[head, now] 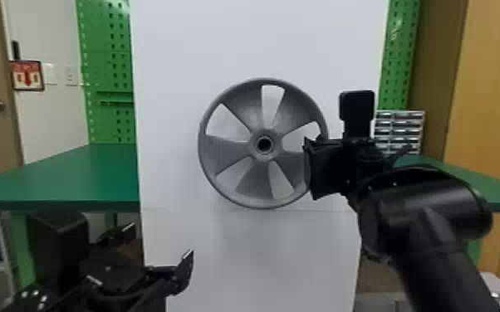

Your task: Hold the wheel and insert it

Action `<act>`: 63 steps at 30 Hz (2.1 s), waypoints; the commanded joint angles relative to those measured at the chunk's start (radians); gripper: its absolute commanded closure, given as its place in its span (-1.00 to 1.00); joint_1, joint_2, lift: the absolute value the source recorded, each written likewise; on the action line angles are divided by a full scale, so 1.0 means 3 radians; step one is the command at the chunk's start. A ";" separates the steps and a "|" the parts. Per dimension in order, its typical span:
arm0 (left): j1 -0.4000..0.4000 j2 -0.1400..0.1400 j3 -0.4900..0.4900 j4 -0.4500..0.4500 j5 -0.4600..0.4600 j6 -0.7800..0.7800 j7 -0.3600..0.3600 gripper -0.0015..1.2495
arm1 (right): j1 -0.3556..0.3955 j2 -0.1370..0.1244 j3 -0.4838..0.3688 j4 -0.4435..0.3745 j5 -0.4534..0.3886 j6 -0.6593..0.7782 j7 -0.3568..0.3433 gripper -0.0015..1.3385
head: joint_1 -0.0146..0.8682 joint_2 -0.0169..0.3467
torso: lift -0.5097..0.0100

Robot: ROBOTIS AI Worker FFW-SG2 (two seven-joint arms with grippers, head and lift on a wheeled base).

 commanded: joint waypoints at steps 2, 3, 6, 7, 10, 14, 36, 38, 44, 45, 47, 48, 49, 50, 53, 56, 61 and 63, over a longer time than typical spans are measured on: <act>0.0008 0.0000 0.0003 -0.0004 0.0000 0.0000 0.0000 -0.84 | 0.0017 0.0005 -0.0008 -0.0002 -0.0039 -0.0031 0.0002 -0.47 | -0.49 -0.86 | -0.74; 0.0013 0.0000 0.0003 0.0002 -0.0005 0.0000 0.0000 -0.84 | 0.0017 0.0005 -0.0013 -0.0002 -0.0050 -0.0042 0.0002 -0.52 | -0.49 -0.86 | -0.74; 0.0008 0.0000 0.0003 0.0002 0.0000 0.0000 0.0000 -0.84 | 0.0027 0.0005 -0.0018 -0.0013 -0.0060 -0.0062 0.0002 -0.58 | -0.49 -0.86 | -0.74; 0.0013 0.0000 0.0003 0.0002 0.0000 0.0000 0.0000 -0.84 | 0.0032 0.0005 -0.0018 -0.0023 -0.0060 -0.0062 0.0002 -0.58 | -0.49 -0.86 | -0.74; 0.0013 0.0000 0.0008 0.0002 -0.0005 0.0000 0.0000 -0.84 | 0.0053 0.0005 -0.0013 -0.0074 -0.0080 -0.0062 0.0002 -0.58 | -0.49 -0.86 | -0.74; 0.0013 0.0000 0.0008 0.0002 -0.0005 0.0000 0.0000 -0.84 | 0.0093 0.0005 -0.0003 -0.0171 -0.0091 -0.0067 0.0002 -0.58 | -0.49 -0.86 | -0.74; 0.0094 -0.0082 0.0136 -0.0004 -0.0046 -0.0051 -0.0005 -0.84 | 0.0605 0.0005 0.0038 -0.0918 -0.0213 0.0153 0.0002 -0.55 | -0.49 -0.86 | -0.74; 0.0100 -0.0092 0.0162 -0.0004 -0.0056 -0.0066 -0.0005 -0.84 | 0.0687 0.0005 0.0038 -0.1020 -0.0213 0.0173 0.0002 -0.55 | -0.49 -0.86 | -0.74; 0.0105 -0.0097 0.0213 -0.0004 -0.0066 -0.0082 -0.0036 -0.84 | 0.0973 0.0005 0.0048 -0.1317 -0.0280 0.0204 0.0002 -0.55 | -0.49 -0.86 | -0.74; 0.0115 -0.0097 0.0223 -0.0004 -0.0066 -0.0087 -0.0036 -0.84 | 0.1034 0.0005 0.0048 -0.1363 -0.0295 0.0204 0.0002 -0.55 | -0.49 -0.86 | -0.74; 0.0115 -0.0102 0.0228 -0.0004 -0.0072 -0.0092 -0.0041 -0.84 | 0.1121 0.0005 0.0043 -0.1444 -0.0321 0.0214 0.0002 -0.55 | -0.49 -0.86 | -0.74; 0.0115 -0.0107 0.0228 -0.0004 -0.0082 -0.0097 -0.0041 -0.84 | 0.1172 0.0005 0.0043 -0.1496 -0.0326 0.0219 0.0002 -0.55 | -0.49 -0.86 | -0.74; 0.0115 -0.0107 0.0228 -0.0004 -0.0097 -0.0102 -0.0046 -0.84 | 0.1239 -0.0013 0.0043 -0.1562 -0.0336 0.0224 0.0002 -0.55 | -0.49 -0.86 | -0.74; 0.0115 -0.0107 0.0228 -0.0004 -0.0112 -0.0112 -0.0046 -0.84 | 0.1295 -0.0034 0.0038 -0.1608 -0.0351 0.0224 0.0002 -0.55 | -0.49 -0.86 | -0.74; 0.0115 -0.0112 0.0269 -0.0004 -0.0128 -0.0138 -0.0046 -0.84 | 0.1428 -0.0059 0.0002 -0.1710 -0.0423 0.0224 0.0002 -0.55 | -0.49 -0.86 | -0.74; 0.0110 -0.0123 0.0289 -0.0004 -0.0153 -0.0148 -0.0056 -0.84 | 0.1546 -0.0085 -0.0023 -0.1813 -0.0423 0.0224 0.0002 -0.55 | -0.49 -0.86 | -0.74; 0.0100 -0.0158 0.0300 0.0002 -0.0215 -0.0189 -0.0066 -0.84 | 0.1694 -0.0182 -0.0039 -0.1940 -0.0505 0.0224 0.0002 -0.52 | -0.49 -0.86 | -0.74; 0.0094 -0.0164 0.0310 0.0002 -0.0215 -0.0204 -0.0072 -0.84 | 0.1766 -0.0187 -0.0039 -0.1981 -0.0505 0.0219 0.0002 -0.51 | -0.49 -0.86 | -0.74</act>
